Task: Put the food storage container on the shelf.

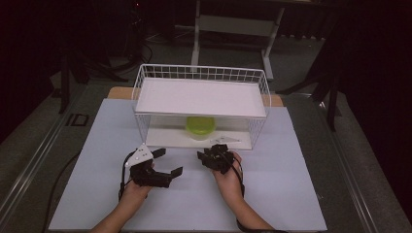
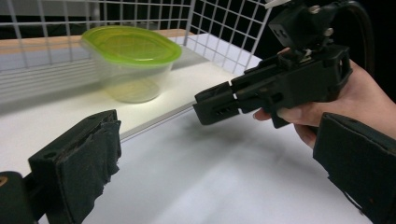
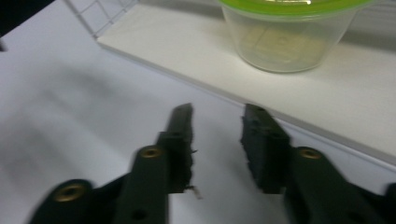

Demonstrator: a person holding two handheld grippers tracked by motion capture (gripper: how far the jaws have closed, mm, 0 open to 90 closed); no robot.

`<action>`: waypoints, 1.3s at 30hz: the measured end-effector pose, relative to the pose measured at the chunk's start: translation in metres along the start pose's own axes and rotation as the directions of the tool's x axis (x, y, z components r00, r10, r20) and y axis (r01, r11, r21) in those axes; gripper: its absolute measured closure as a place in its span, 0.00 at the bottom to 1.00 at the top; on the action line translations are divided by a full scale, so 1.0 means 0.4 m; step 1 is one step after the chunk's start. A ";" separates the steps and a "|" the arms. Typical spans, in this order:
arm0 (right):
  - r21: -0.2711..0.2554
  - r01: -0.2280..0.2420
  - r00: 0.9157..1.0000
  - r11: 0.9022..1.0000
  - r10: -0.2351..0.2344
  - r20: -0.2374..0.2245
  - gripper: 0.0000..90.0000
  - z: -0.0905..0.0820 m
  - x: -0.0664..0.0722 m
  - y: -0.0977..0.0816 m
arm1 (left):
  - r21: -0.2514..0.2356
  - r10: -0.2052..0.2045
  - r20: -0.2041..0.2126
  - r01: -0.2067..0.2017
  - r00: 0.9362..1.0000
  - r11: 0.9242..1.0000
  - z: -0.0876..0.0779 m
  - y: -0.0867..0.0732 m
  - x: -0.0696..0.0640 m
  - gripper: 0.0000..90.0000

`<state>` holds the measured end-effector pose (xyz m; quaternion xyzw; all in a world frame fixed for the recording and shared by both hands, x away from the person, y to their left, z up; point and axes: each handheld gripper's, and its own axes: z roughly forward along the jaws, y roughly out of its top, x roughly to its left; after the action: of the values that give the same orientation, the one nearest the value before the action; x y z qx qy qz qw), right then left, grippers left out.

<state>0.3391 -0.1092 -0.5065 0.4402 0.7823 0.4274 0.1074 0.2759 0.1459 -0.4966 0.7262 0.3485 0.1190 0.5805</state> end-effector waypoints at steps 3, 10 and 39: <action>-0.014 0.015 1.000 1.000 -0.015 -0.022 0.51 -0.022 0.005 -0.003 | -0.002 -0.004 0.022 0.004 1.000 1.000 0.003 0.001 -0.006 0.02; -0.047 0.040 0.997 0.998 -0.043 -0.068 0.24 -0.054 0.011 -0.009 | 0.008 0.001 0.030 -0.001 1.000 1.000 0.005 0.002 -0.016 0.02; -0.166 0.095 0.990 0.981 -0.111 -0.089 0.19 -0.225 -0.012 -0.051 | 0.038 0.042 0.045 -0.044 0.998 0.998 -0.120 0.031 -0.024 0.02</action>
<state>0.2808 -0.1695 -0.4680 0.3674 0.7712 0.5043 0.1262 0.2456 0.1752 -0.4684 0.7471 0.3223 0.1087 0.5711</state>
